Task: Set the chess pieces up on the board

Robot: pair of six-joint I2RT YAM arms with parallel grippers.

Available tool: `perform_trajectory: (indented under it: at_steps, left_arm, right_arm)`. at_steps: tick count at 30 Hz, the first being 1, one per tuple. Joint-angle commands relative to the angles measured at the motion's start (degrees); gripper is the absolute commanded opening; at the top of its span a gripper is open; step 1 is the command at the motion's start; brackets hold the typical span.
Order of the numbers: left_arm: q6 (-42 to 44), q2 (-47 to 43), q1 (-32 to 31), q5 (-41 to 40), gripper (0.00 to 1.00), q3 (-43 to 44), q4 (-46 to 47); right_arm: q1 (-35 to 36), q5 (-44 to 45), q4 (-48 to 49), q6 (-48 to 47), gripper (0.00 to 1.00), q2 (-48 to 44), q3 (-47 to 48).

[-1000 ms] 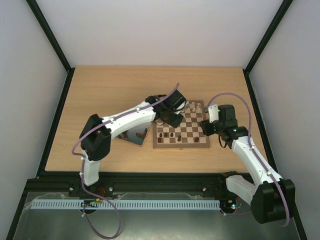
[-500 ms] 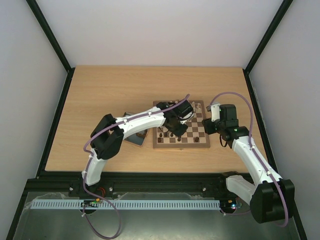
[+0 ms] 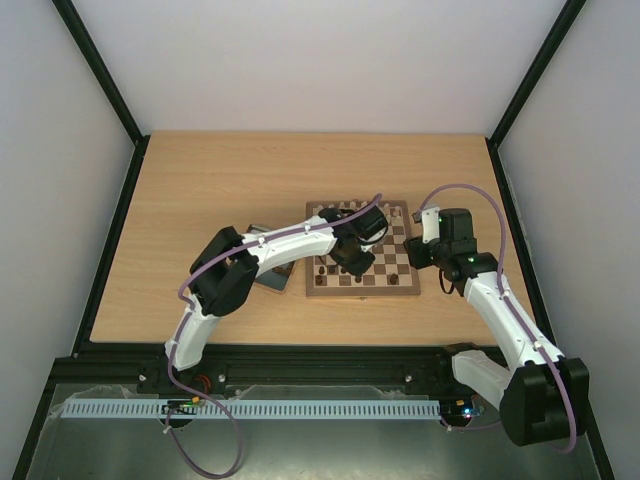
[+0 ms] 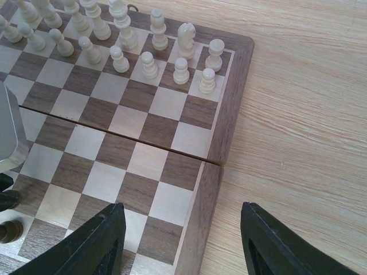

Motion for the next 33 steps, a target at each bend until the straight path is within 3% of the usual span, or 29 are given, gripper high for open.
perform_trajectory:
  at_steps: [1, 14, 19, 28, 33]
  left_arm:
    - [-0.1, 1.3, -0.3, -1.0, 0.05, 1.3, -0.4]
    - [0.1, 1.4, -0.1, -0.4, 0.09, 1.4, 0.4]
    - [-0.8, -0.3, 0.6, -1.2, 0.21, 1.1, 0.7]
    - [-2.0, -8.3, 4.2, 0.0, 0.33, -2.0, 3.3]
    - [-4.7, -16.9, 9.7, -4.9, 0.32, -8.9, 1.3]
  right_arm:
    - [-0.2, -0.8, -0.3, -0.3, 0.57, 0.7, 0.2]
    - [-0.2, -1.3, -0.6, -0.5, 0.57, 1.4, 0.3]
    - [-0.2, -1.4, -0.6, -0.6, 0.57, 1.4, 0.4]
    - [-0.2, -1.8, -0.7, -0.7, 0.57, 1.8, 0.4]
    - [-0.2, -2.1, -0.8, -0.8, 0.57, 1.7, 0.4]
